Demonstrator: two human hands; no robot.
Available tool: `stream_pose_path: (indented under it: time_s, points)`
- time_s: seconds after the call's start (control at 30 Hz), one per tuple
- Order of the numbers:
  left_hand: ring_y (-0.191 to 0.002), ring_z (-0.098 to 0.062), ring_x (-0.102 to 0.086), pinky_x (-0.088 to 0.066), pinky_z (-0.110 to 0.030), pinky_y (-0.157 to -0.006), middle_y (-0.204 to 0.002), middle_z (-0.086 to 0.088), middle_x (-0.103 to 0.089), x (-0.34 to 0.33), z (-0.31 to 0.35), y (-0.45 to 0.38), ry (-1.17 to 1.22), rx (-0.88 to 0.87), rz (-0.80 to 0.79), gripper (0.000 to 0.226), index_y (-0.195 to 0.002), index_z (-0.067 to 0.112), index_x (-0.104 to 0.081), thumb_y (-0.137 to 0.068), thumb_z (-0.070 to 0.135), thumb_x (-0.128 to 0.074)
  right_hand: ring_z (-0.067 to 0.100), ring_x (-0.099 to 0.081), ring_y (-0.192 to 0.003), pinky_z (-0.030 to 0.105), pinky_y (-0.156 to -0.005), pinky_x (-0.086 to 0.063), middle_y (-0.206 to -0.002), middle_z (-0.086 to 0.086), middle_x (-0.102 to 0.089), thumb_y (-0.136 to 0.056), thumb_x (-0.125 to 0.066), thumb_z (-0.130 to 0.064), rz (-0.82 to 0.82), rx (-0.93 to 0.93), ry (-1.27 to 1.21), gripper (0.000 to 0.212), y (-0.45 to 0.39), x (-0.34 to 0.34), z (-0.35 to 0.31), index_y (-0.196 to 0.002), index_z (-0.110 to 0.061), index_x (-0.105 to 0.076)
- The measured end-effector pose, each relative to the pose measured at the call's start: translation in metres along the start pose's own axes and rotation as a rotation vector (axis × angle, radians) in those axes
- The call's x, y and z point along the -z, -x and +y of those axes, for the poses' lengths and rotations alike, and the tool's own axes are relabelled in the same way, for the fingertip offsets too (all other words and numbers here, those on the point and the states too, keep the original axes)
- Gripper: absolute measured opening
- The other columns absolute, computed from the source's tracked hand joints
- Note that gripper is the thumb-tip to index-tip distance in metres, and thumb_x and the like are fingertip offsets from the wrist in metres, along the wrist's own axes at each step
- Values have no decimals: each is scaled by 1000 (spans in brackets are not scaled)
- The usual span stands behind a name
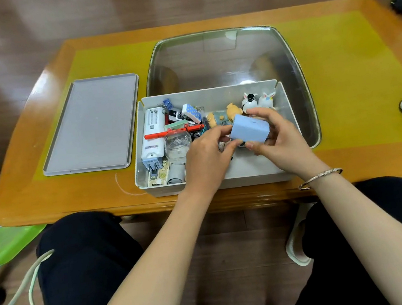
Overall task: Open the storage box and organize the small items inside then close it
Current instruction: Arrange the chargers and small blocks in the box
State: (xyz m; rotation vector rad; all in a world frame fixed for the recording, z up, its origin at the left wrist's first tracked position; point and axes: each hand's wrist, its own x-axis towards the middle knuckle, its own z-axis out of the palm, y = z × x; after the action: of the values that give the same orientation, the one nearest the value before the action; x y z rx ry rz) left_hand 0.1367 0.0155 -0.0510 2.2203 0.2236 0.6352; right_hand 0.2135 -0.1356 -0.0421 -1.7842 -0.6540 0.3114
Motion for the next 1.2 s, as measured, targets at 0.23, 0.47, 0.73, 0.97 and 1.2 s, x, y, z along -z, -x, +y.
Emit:
stream_pose_path:
  time_s: [0.23,0.47,0.73,0.97,1.2]
  points:
    - [-110,-26,-55,-39,-27,-95,-115,-9,-62,-1,-5,-5,6,-74,-180,42,-120,3,-61,-80,6,-72,-2,-59,-106,19,-80,-55,-111,-15,-57,-77,-71,2,20,26,59,47,2,-2,3,-112,-23,-51]
    - [-95,-22,-51,-32,-20,-79,-98,-6,-58,-3,-5,-2,-64,-41,-26,34,-104,5,-62,-77,17,-78,13,-70,-90,25,-72,-57,-108,7,-67,-92,-56,-8,68,-65,-154,36,0,-3,2,-128,-10,-52]
    - [-76,-1,-51,-43,-17,-71,-96,7,-54,-5,-8,-2,47,-49,-422,69,-130,18,-46,-72,16,-82,-2,-56,-85,8,-68,-46,-96,-4,-59,-98,-46,-26,97,-32,111,21,1,0,5,-115,-16,-53]
    - [-81,-1,-51,-43,-14,-74,-110,10,-50,-6,-11,-1,7,-134,-392,74,-137,24,-42,-73,24,-81,4,-63,-85,19,-61,-55,-86,-1,-64,-86,-64,-31,129,-99,117,23,1,-1,4,-102,-19,-53]
    - [-80,-9,-54,-47,-24,-76,-96,10,-52,-4,-10,-6,-63,-29,-405,71,-131,18,-49,-70,29,-83,13,-50,-105,27,-86,-39,-112,-4,-61,-90,-59,-26,242,100,603,23,3,9,-2,-112,-19,-59]
